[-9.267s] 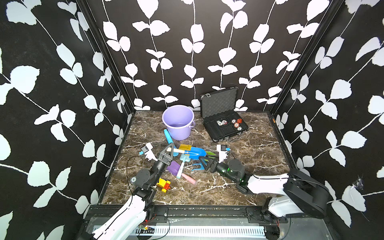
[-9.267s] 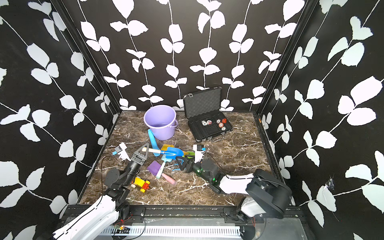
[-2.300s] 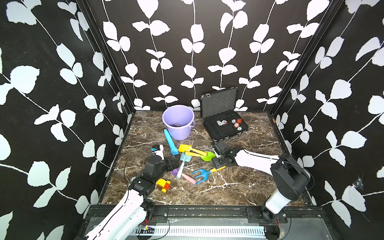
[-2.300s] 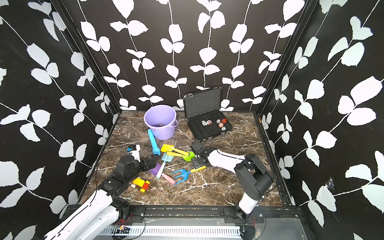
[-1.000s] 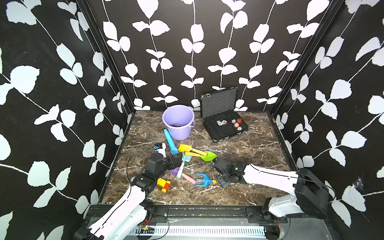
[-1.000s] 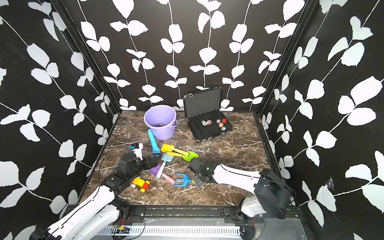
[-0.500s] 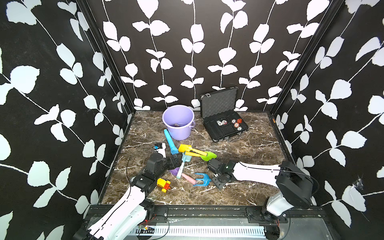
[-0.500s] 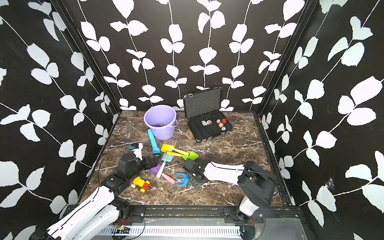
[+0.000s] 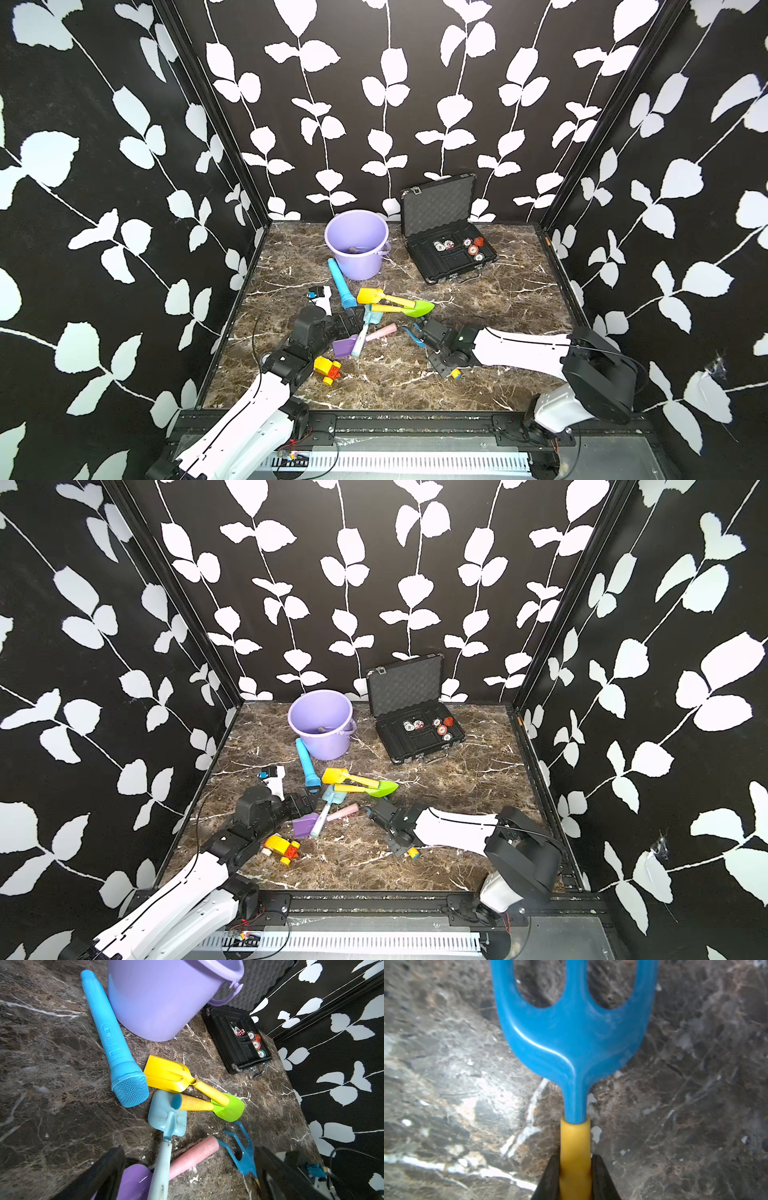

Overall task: Organize the gardening tools
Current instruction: Pick up the gardening tool from the center of the board.

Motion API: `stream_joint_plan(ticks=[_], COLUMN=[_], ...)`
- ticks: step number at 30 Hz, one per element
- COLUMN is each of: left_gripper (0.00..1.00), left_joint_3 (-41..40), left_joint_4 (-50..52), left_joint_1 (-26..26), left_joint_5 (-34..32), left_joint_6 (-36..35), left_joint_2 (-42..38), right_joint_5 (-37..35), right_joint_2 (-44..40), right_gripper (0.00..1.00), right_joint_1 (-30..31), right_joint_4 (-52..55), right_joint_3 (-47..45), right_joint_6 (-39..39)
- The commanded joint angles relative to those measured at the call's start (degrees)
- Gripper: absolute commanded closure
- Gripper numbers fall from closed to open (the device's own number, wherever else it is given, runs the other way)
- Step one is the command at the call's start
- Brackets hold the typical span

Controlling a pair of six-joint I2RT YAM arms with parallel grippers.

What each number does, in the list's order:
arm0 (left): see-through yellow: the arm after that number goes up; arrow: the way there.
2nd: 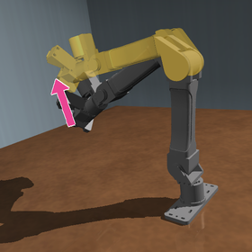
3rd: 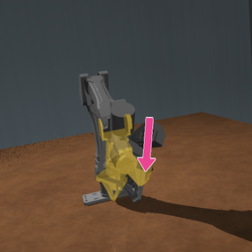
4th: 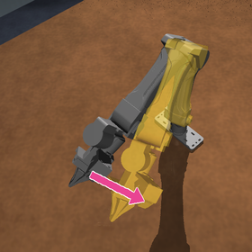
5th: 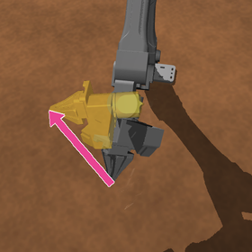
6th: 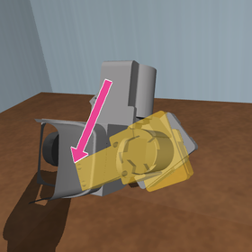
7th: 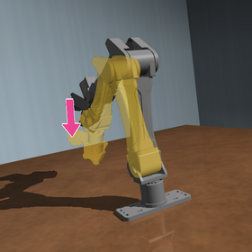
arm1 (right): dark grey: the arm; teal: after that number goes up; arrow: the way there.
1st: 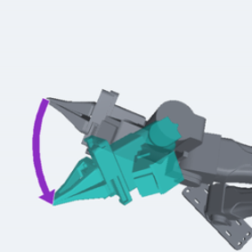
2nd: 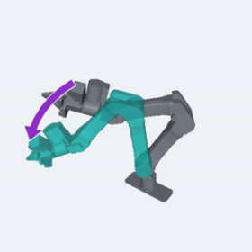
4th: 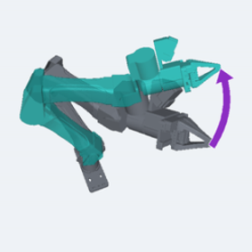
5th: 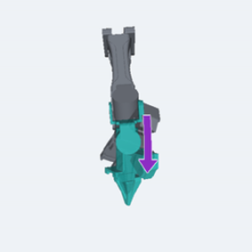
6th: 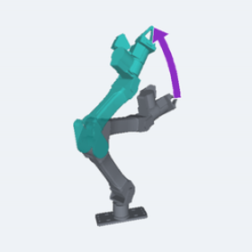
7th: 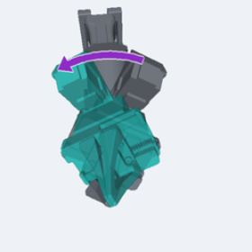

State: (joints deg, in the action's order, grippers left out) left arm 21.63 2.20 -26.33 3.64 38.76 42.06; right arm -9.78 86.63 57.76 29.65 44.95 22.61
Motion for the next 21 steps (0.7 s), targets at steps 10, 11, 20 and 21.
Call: stream_joint_plan(ticks=[10,11,20,21], left_gripper=[0.01,0.01,0.01,0.01], left_joint_3=[0.2,0.0,-0.7,-0.8], left_joint_4=[-2.7,-3.2,-13.6,-15.8], left_joint_1=[-0.2,-0.2,-0.3,-0.4], left_joint_5=[1.5,1.9,10.6,12.4], left_joint_6=[0.1,0.2,2.1,2.6], left_joint_2=[-0.1,0.1,5.8,7.0], right_joint_5=[-1.7,-1.6,1.8,2.3], right_joint_2=[-12.3,-13.5,-21.5,-21.7], right_gripper=[1.0,1.0,1.0,1.0], right_joint_1=[0.3,0.3,0.4,0.3], right_joint_4=[-9.8,-11.1,-30.1,-32.1], right_joint_3=[-7.4,-8.2,-14.9,-15.4], right_joint_6=[0.9,0.8,-1.0,-1.1])
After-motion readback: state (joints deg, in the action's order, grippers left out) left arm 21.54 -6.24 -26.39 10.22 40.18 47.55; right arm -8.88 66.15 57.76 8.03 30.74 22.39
